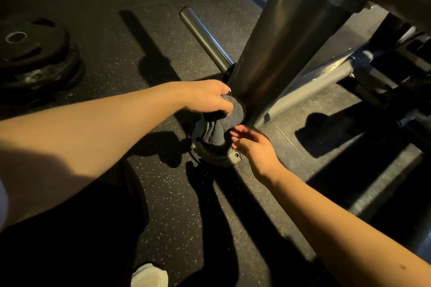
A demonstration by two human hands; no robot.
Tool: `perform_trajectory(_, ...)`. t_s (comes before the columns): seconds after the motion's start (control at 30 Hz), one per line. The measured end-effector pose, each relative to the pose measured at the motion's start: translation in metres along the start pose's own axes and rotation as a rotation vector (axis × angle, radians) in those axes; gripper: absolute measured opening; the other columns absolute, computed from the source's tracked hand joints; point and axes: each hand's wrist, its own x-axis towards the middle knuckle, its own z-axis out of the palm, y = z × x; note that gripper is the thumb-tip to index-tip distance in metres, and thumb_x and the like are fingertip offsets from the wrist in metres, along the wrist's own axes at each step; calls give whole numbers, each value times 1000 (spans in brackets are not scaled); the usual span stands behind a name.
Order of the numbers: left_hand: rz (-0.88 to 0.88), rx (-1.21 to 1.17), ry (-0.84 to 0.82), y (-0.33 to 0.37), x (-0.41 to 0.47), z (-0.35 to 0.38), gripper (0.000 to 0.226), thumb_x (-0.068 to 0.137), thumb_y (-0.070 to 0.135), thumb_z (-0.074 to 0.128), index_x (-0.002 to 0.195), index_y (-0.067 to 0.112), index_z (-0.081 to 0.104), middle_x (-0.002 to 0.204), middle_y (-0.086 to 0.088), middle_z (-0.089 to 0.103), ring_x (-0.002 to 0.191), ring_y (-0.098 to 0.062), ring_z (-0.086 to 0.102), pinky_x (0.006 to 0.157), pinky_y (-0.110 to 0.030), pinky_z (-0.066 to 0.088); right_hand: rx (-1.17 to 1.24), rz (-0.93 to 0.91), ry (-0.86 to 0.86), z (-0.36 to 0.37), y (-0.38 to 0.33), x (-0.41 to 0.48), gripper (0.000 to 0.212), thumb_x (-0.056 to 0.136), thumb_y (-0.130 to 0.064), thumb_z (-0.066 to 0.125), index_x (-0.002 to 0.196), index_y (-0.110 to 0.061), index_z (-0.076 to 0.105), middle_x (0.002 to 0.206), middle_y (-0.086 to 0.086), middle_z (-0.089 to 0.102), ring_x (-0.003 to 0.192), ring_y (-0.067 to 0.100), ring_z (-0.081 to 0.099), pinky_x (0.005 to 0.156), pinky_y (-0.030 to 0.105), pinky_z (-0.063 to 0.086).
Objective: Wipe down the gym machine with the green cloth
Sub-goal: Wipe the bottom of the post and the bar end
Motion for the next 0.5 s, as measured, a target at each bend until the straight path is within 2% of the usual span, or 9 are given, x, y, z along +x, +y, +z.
perform_trajectory(0.1,40,-9,-64,0,4,4,10,90,16,66,100,14,65,99,-14,71,97,-30,70,95,-51,55,-112,-56,-114,1,-1,-5,32,87,16,57,104,-8,70,88,-6,74,79,3,67,68,15,49)
perform_trajectory(0.23,81,32,-48,-2,8,4,12,90,6,67,96,17,64,88,-3,71,83,-14,70,84,-39,58,-80,-6,-66,-3,7,-2,13,90,-1,70,86,-13,71,79,-3,69,72,6,60,72,23,45)
perform_trajectory(0.37,45,78,-82,-7,12,3,15,88,14,74,99,18,65,93,-2,73,89,-17,72,82,-34,57,-13,-35,28,-11,5,-4,15,85,3,65,77,-9,67,76,3,65,79,18,58,80,34,46)
perform_trajectory(0.43,1,126,-119,-10,13,2,16,88,21,77,99,20,64,94,-2,72,90,-18,71,81,-33,56,52,-94,85,-16,3,-6,11,71,-5,64,68,-15,66,72,1,60,78,19,52,78,41,44)
perform_trajectory(0.5,-39,128,-176,-12,13,2,17,88,28,77,98,25,64,97,2,71,94,-16,69,86,-32,54,29,-140,132,-22,0,-7,8,64,-13,60,59,-20,60,67,-4,53,73,16,46,73,41,39)
